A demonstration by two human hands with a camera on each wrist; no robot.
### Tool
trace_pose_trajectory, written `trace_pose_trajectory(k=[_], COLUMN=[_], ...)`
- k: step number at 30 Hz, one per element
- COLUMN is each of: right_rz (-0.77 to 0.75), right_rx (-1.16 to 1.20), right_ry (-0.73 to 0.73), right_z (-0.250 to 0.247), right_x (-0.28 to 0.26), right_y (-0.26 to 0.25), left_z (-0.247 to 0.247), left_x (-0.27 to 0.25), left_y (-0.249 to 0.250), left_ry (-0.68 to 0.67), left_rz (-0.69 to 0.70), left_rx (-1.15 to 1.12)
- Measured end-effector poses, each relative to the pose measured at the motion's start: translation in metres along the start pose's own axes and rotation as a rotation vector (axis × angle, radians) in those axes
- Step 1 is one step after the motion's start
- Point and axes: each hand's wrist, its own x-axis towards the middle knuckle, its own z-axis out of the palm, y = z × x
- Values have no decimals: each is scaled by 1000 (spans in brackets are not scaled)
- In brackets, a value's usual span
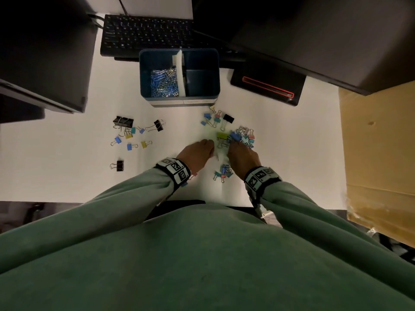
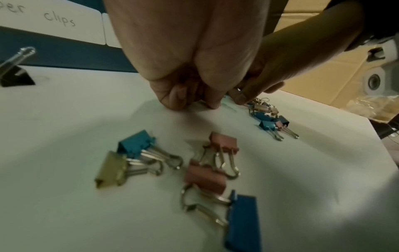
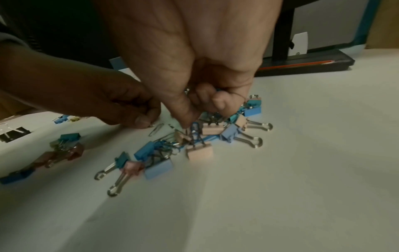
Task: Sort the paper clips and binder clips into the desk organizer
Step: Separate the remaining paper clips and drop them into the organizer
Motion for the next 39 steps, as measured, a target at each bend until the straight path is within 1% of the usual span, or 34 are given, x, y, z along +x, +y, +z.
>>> trace_pose_trajectory(k=[1, 3, 5, 7, 9, 11, 13, 15, 16, 18, 20, 21, 22, 23, 25, 26, 27, 28, 29, 31, 33, 35, 37, 39], right_rz=[18, 3, -25, -18, -24, -59, -112, -150, -167, -162, -110, -104, -117, -141, -207, -231, -234, -196, -137, -56, -48, -68, -129, -157], right_rx=[27, 123, 264, 452, 616, 752, 847, 921, 935, 915, 797, 707, 628, 595, 643, 706, 774, 810, 793, 628, 375, 158, 75, 56], right_ry=[-27, -57, -50, -37, -18, 5, 36, 76, 100, 105, 84, 70, 44, 24, 42, 94, 170, 241, 284, 296, 204, 55, -15, -6], right_z=[-1, -4, -13, -29, -51, -75, -98, -121, -128, -132, -124, -118, -113, -109, -108, -107, -108, -108, -107, -102, -86, -63, -44, -33], right_x=[1, 4, 5, 8, 19, 38, 59, 81, 96, 125, 148, 152, 152, 146, 126, 116, 104, 94, 84, 63, 53, 48, 46, 45], right_y=[2, 9, 10, 0, -22, -56, -96, -136, -153, -180, -196, -200, -200, -197, -180, -166, -148, -128, -105, -63, -30, -15, -10, -10], left_z=[-1, -7, -20, -42, -70, -103, -135, -160, -169, -181, -185, -185, -184, -180, -166, -154, -140, -125, -108, -76, -52, -42, -38, -35], left_x=[-2, -6, -13, -19, -22, -19, -12, -3, 2, 8, 9, 7, 4, 0, -10, -13, -14, -13, -9, 4, 21, 34, 44, 44], left_y=[-2, -6, -12, -17, -23, -30, -39, -51, -57, -67, -74, -75, -74, -72, -62, -56, -48, -40, -33, -20, -12, -9, -12, -16], left_ry=[5, 46, 120, 227, 377, 513, 601, 646, 645, 592, 514, 502, 519, 574, 741, 793, 785, 723, 627, 444, 365, 356, 345, 332], left_rz=[-9, -38, -72, -89, -86, -92, -123, -184, -216, -286, -345, -350, -345, -342, -329, -292, -238, -176, -126, -84, -69, -99, -130, -123], left_rx=[-22, -96, -173, -235, -312, -359, -315, -267, -247, -199, -184, -197, -211, -232, -288, -295, -281, -253, -221, -145, -63, -57, 2, 41])
